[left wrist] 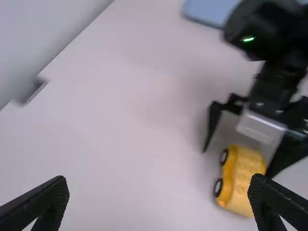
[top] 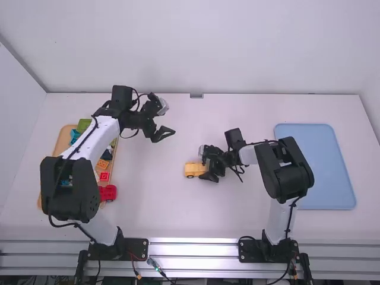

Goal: Assemble lego blocks to make yellow taxi

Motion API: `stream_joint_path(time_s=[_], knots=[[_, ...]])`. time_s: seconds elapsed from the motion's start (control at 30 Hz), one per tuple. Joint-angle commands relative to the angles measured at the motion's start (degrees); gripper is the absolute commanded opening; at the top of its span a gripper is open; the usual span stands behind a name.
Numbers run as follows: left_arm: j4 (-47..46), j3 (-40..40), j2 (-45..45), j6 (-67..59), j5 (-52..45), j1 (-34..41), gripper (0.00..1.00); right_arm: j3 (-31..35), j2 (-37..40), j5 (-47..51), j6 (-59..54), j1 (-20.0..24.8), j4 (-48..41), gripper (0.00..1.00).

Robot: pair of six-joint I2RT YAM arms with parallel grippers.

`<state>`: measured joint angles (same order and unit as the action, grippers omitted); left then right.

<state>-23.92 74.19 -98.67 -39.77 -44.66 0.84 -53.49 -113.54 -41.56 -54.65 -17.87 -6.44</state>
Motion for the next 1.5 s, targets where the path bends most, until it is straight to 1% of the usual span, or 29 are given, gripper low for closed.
stream_joint_path(time_s=[0.0, 0.03, 0.07, 0.13, 0.2, 0.23, 0.27, 0.3, 0.37, 0.4, 0.47, 0.5, 0.53, 0.63, 0.73, 0.83, 0.87, 0.9, 0.97, 1.03, 1.1, 1.13, 1.2, 1.37, 1.47], knots=[[0.31, 0.87, 0.44, 15.41, 9.79, -1.14, 0.99, -3.23, 6.84, 9.94, 1.64, 0.2, -6.23, 0.99], [0.26, 0.85, 0.61, 20.26, 13.55, -1.68, 0.99, -5.11, 9.99, 12.11, 0.37, 0.26, -12.61, 0.99], [0.17, 0.85, 0.74, 22.29, 14.91, -1.9, 0.99, -5.79, 11.15, 12.87, -0.07, 0.26, -14.71, 0.99], [-0.39, 0.85, 1.27, 30.71, 21.11, -2.95, 0.99, -8.26, 14.84, 15.52, -1.79, 0.26, -20.33, 0.99], [-2.36, 0.85, 2.12, 39.01, 28.96, -4.22, 0.99, -9.44, 17.77, 18.53, -3.04, 0.63, -22.12, 0.99], [-2.36, 0.85, 2.12, 39.01, 28.96, -4.22, 0.99, -9.44, 17.77, 18.53, -3.04, 0.63, -22.12, 0.99], [-4.48, 0.85, 2.6, 44.04, 35.12, -5.2, 0.99, -9.55, 19.34, 19.87, -4.07, 0.92, -21.86, 0.99], [-6.12, 0.85, 2.89, 48.46, 38.62, -5.99, 0.99, -9.53, 20.11, 20.5, -4.83, 1.05, -21.18, 0.99], [-8.28, 0.85, 3.02, 54.21, 42.56, -7.04, 0.99, -9.53, 20.46, 21.09, -4.79, 1.2, -19.69, 0.99], [-11.82, 0.79, 3.02, 62.53, 46.66, -8.57, 0.99, -9.51, 20.55, 20.96, -4.79, 1.55, -17.25, 0.99], [-15.85, 0.5, 3.02, 72.19, 49.46, -10.51, 0.99, -9.49, 20.55, 20.83, -4.74, 2.08, -14.34, 0.99], [-16.59, 0.44, 3.02, 73.42, 49.86, -10.86, 0.99, -9.49, 20.55, 20.85, -4.7, 2.14, -13.97, 0.99], [-19.58, 0.31, 2.99, 75.69, 50.31, -12.11, 0.99, -9.49, 20.55, 20.85, -3.8, 2.25, -12.66, 0.99], [-23.56, -0.7, 2.93, 75.32, 50.14, -14.38, 0.99, -9.49, 20.55, 20.87, -2.14, 2.1, -10.01, 0.99], [-23.45, -2.62, 2.95, 73.37, 50.66, -16.11, 0.99, -9.49, 20.55, 20.81, -2.21, 2.25, -8.68, 0.99], [-23.41, -4.02, 2.95, 75.03, 53.22, -17.51, 1.0, -9.49, 20.55, 20.83, -2.21, 1.88, -8.28, 0.99], [-23.41, -4.85, 2.93, 77.94, 55.06, -18.4, 0.82, -9.49, 20.55, 21.05, -2.19, 1.68, -8.02, 0.99], [-23.41, -5.55, 2.93, 80.43, 55.95, -19.17, 0.76, -9.49, 20.55, 21.03, -2.19, 1.73, -7.85, 0.99], [-23.37, -6.71, 2.93, 83.21, 56.22, -20.59, 0.79, -9.49, 20.55, 20.83, -2.19, 1.81, -7.48, 0.99], [-22.97, -8.17, 2.93, 83.89, 55.89, -22.36, 0.75, -9.49, 20.55, 20.94, -2.25, 1.44, -7.15, 0.99], [-22.38, -8.92, 2.93, 83.76, 55.78, -23.15, 0.75, -9.49, 20.55, 20.85, -2.4, 1.2, -6.93, 0.99], [-21.2, -9.73, 2.93, 81.81, 53.99, -23.82, 0.73, -9.49, 20.55, 20.87, -2.34, 1.16, -6.58, 0.99], [-17.51, -10.88, 2.4, 77.02, 49.27, -24.44, 0.73, -9.49, 20.55, 20.83, -2.16, 1.4, -6.05, 0.99], [-14.53, -10.95, -0.72, 76.0, 47.01, -24.15, 0.7, -9.49, 20.55, 20.85, -2.16, 0.7, -6.01, 0.99], [-14.36, -10.73, -2.29, 76.35, 47.1, -24.02, 0.61, -9.49, 20.55, 20.85, -2.16, 0.57, -5.99, 0.99]])
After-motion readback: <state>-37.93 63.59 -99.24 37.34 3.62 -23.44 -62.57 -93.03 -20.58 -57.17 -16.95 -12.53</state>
